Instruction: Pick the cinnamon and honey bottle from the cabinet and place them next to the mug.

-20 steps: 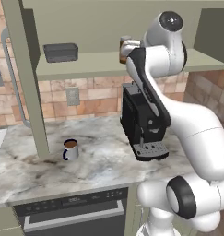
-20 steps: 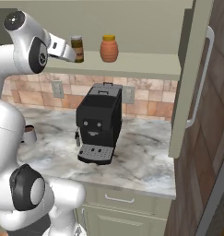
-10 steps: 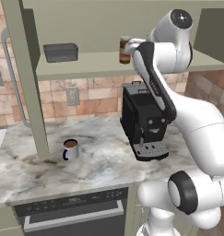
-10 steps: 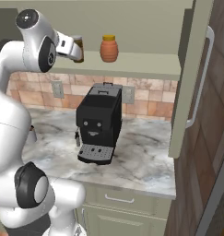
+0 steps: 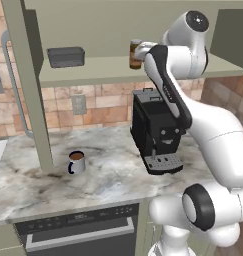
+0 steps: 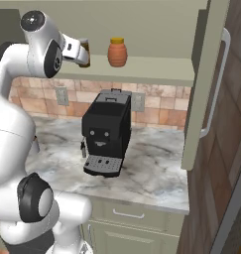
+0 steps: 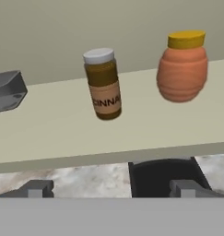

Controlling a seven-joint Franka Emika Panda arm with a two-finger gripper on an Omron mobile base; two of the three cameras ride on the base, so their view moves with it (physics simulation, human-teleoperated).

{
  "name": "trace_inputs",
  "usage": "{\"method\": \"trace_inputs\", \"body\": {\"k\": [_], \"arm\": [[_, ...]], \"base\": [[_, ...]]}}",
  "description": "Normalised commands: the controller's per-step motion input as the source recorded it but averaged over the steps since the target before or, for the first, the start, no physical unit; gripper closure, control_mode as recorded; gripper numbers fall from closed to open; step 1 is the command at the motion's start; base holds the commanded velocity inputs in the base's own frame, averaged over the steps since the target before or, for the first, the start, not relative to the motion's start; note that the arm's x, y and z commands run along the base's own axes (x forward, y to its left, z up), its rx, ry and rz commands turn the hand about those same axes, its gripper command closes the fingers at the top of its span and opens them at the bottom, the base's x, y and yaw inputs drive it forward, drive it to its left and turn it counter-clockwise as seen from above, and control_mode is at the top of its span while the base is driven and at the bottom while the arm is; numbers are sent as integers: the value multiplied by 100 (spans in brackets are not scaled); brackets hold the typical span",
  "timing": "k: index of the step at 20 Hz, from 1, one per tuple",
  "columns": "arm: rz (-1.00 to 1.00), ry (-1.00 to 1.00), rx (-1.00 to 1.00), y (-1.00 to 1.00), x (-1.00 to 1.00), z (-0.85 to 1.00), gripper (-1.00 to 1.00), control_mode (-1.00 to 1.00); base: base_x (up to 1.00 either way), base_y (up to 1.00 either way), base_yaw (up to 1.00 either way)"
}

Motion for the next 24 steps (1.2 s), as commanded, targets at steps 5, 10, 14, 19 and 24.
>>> {"method": "trace_inputs", "body": {"k": [5, 10, 14, 19, 24], "arm": [[0, 0, 0, 10, 26, -7, -100, -100], [-2, 0, 0, 2, 21, 0, -100, -100], [-3, 0, 0, 0, 22, 0, -100, -100], [-1, 0, 0, 0, 15, 0, -100, -100], [0, 0, 0, 0, 9, -11, -100, -100]], "base": [[0, 0, 0], [0, 0, 0], [0, 0, 0], [0, 0, 0], [0, 0, 0]]}}
